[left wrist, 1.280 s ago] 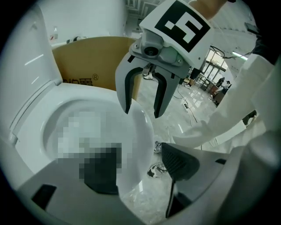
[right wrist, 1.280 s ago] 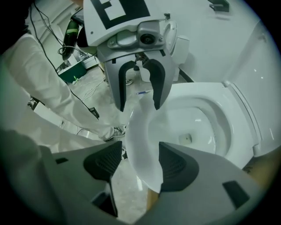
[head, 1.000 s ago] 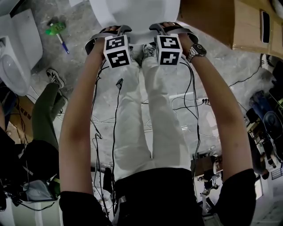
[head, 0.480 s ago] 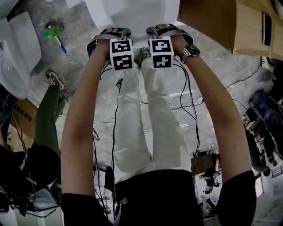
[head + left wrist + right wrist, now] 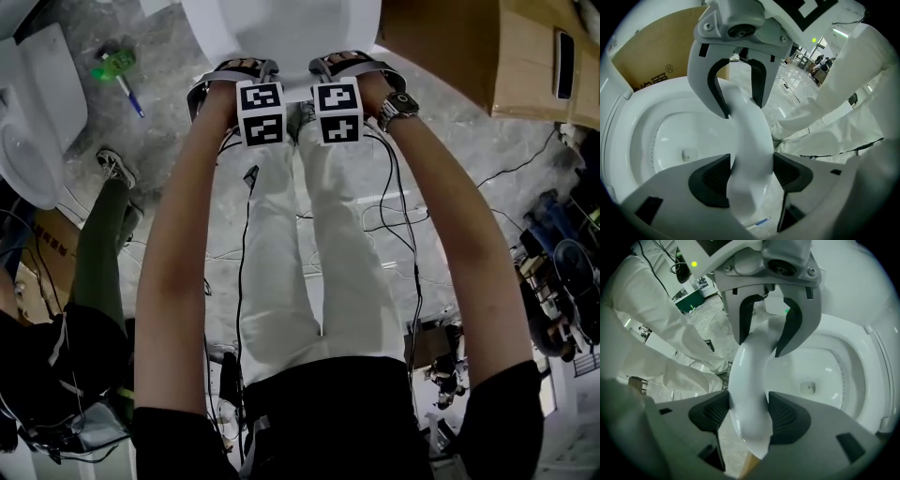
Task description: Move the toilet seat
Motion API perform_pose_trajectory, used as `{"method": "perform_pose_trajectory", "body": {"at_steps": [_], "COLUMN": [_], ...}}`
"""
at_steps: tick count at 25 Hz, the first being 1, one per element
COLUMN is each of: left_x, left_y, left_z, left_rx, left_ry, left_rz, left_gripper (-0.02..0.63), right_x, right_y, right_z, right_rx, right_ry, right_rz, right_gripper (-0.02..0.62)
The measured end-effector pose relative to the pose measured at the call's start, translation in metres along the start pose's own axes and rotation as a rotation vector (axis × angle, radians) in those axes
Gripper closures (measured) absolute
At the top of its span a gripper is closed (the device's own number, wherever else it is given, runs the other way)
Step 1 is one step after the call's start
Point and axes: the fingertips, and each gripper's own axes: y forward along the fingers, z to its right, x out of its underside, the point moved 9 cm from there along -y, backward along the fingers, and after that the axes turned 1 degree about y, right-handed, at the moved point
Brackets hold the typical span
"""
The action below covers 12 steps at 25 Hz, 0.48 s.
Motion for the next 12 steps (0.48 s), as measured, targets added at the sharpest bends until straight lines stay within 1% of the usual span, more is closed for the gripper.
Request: {"method": "perform_pose_trajectory", "body": {"at_steps": [12], "left_x": [-0.002], "left_y": [-0.015], "left_z": [0.005], "left_rx": [-0.022], "left_ry": [0.01], "left_rz": [0.015], "left_gripper": [0.327], "right_x": [-0.002], "right_y": [-0.015], "right_z": [-0.002], "right_rx": [0.004], "right_ry": [-0.001], "right_rz": [0.007], "right_gripper": [0.336]}}
